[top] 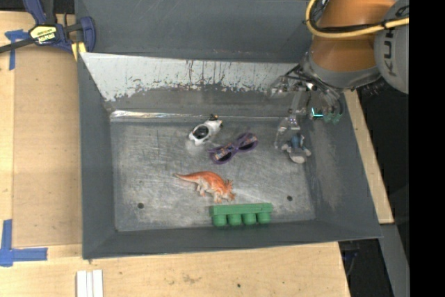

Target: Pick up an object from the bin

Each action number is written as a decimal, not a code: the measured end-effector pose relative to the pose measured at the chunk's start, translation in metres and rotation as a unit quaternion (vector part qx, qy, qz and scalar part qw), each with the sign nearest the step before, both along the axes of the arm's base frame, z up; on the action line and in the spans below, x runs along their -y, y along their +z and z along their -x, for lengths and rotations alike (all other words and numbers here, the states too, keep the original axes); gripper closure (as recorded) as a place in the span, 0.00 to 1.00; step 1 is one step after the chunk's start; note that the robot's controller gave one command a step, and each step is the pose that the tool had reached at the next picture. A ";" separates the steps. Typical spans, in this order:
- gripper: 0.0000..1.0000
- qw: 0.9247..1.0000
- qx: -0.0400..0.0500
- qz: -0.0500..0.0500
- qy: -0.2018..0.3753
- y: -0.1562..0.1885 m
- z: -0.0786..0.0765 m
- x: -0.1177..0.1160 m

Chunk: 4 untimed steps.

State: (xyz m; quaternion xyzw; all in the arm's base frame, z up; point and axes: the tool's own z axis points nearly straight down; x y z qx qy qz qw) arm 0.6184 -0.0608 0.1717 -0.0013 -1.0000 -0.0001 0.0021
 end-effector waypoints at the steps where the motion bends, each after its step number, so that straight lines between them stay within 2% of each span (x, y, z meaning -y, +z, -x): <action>1: 0.00 1.000 0.004 0.000 0.001 0.005 -0.002 0.000; 2: 0.00 1.000 0.006 0.001 0.004 -0.053 0.028 -0.021; 3: 1.00 1.000 0.014 0.001 -0.012 -0.095 0.016 0.015; 4: 1.00 1.000 0.013 0.001 -0.011 -0.095 0.016 0.015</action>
Offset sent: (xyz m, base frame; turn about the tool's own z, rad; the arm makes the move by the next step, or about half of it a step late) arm -0.0539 0.0403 -0.1017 -0.0148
